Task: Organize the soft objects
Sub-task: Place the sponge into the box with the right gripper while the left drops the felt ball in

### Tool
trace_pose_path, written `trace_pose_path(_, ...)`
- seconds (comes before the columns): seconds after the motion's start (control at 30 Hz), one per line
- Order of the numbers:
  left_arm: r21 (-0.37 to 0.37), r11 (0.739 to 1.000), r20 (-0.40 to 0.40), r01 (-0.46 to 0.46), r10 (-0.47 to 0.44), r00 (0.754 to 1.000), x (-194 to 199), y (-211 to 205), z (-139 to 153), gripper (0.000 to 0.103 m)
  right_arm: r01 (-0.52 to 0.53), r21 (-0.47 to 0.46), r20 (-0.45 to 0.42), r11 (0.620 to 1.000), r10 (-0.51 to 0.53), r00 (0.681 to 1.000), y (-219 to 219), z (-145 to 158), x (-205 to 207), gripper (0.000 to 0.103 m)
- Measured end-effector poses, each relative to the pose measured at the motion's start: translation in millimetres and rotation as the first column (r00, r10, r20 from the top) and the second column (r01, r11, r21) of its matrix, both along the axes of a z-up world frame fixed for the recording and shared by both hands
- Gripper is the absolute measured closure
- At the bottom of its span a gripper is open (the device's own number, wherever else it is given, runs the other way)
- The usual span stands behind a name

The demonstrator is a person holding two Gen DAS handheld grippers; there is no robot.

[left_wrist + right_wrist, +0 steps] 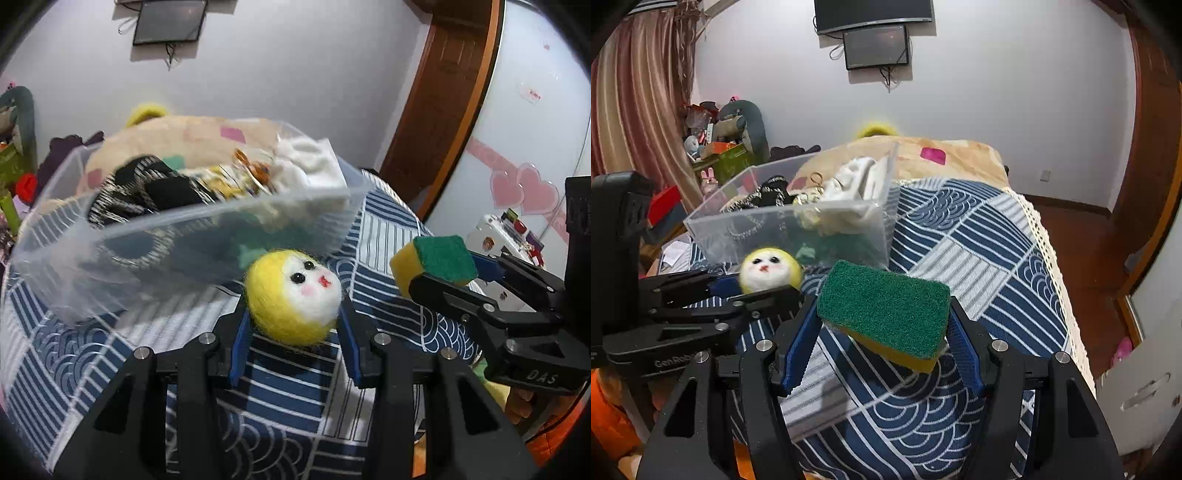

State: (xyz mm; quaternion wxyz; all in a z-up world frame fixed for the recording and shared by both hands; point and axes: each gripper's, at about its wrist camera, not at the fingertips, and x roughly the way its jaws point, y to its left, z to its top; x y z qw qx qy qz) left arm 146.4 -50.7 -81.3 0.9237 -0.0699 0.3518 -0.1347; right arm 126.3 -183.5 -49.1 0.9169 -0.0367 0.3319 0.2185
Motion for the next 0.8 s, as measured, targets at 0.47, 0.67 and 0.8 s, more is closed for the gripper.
trace_pose_path(0.47,0.014,0.992,0.152,-0.125,0.122,0.981,-20,47,47,0.061,-0.066,0.026,0.108,0.997,0.063,0.992,34,31,11,0.040)
trace_pose_path(0.67,-0.001,0.982,0.166,-0.191,0.188,0.968,-15,78,53,0.061,-0.090,0.033,0.144,0.995,0.084,0.986,49,39,22,0.040)
trace_pose_path(0.8,0.003,0.976,0.161,-0.217,0.214,0.963,-7,89,53,0.061,-0.105,0.035,0.152,0.994,0.099,0.983,60,41,31,0.040)
